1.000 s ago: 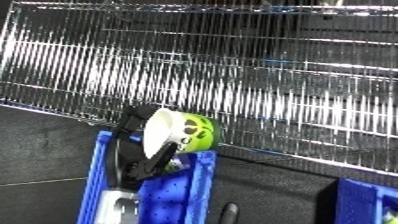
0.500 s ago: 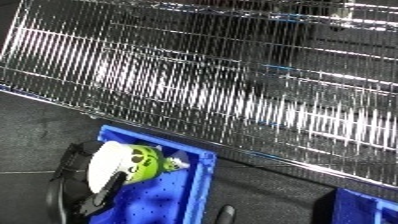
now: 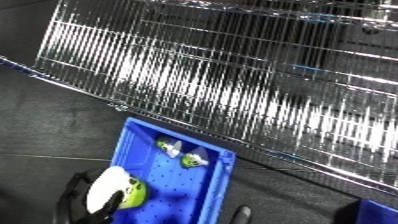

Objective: Pick up the object and place it into the box

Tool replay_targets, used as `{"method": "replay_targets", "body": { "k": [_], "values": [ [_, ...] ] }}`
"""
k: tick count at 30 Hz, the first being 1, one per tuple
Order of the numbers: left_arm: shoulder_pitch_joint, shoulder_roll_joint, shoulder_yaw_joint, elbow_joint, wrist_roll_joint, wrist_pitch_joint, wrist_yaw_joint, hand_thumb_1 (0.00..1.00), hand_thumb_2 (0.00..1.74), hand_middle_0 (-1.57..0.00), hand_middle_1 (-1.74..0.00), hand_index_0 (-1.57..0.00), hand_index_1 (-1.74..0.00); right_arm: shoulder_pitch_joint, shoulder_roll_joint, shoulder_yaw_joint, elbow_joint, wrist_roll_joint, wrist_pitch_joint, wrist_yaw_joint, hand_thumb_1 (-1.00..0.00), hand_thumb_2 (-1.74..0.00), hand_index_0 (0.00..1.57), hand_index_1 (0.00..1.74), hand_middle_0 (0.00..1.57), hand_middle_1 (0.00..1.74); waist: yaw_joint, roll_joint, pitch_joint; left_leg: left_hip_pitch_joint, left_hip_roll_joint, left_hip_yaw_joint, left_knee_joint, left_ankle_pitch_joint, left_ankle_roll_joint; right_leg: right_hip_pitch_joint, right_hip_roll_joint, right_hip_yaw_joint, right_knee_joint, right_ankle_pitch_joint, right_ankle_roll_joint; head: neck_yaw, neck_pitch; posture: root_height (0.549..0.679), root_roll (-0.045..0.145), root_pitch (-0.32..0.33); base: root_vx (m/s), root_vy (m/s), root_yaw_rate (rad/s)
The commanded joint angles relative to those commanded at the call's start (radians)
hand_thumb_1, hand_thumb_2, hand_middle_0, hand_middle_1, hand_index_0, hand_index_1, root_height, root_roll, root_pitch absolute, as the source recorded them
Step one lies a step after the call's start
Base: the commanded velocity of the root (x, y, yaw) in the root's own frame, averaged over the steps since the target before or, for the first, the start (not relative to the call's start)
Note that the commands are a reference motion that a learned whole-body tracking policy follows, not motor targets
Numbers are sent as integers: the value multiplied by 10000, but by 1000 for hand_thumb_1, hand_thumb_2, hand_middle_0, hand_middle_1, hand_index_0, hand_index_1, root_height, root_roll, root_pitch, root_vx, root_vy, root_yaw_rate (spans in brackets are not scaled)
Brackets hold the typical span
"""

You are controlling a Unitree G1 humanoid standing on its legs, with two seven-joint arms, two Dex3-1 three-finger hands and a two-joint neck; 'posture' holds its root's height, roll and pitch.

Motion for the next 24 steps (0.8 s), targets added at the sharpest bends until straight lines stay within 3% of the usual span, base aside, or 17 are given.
{"method": "replay_targets", "body": {
  "k": [1,5,10,16,21,24],
  "values": [
    [-194,80,1,302,9,34,-72,1000,1740,-1570,-1740,-1570,-1740,35,7,23,68,-23,-16,89,0,0,0,0,0,0,-40,-94,0,41,44,4,-76,28,-15,32,29,20,-52,9,8,-176,40,654,35,94,12,-12,-45],
    [-836,326,-72,1506,149,216,-153,800,1392,-1256,-1392,-1256,-1392,131,12,66,263,-122,-38,381,0,0,0,0,0,0,-180,-378,0,152,185,34,-263,94,-60,116,138,91,-242,67,51,-578,97,655,32,93,4,-1,-55],
    [-1274,484,-62,2434,-69,698,-326,550,957,-864,-957,-864,-957,122,19,201,275,-163,130,476,0,0,0,0,0,0,-300,-538,0,234,286,93,-331,110,-90,195,191,169,-433,127,102,-839,-14,656,30,91,10,16,-58],
    [-1533,634,-2,3220,-307,864,-916,250,435,-393,-435,-393,-435,71,11,329,219,-303,281,527,0,0,0,0,0,0,-420,-598,0,267,309,149,-382,99,-105,242,207,240,-657,202,137,-667,114,657,29,95,5,24,-60],
    [-1550,610,-61,3487,-325,860,-1145,0,0,0,0,0,0,51,18,406,134,-361,337,526,0,0,0,0,0,0,-474,-642,0,192,285,182,-258,-23,-53,217,226,283,-713,246,150,-598,172,657,26,99,2,12,-53],
    [-1548,610,-107,3583,-177,840,-1093,0,0,0,0,0,0,51,10,439,97,-337,332,551,0,0,0,0,0,0,-490,-666,0,149,282,199,-227,-53,-42,211,236,288,-751,270,169,-594,88,658,23,101,6,-7,-44]
  ]
}}
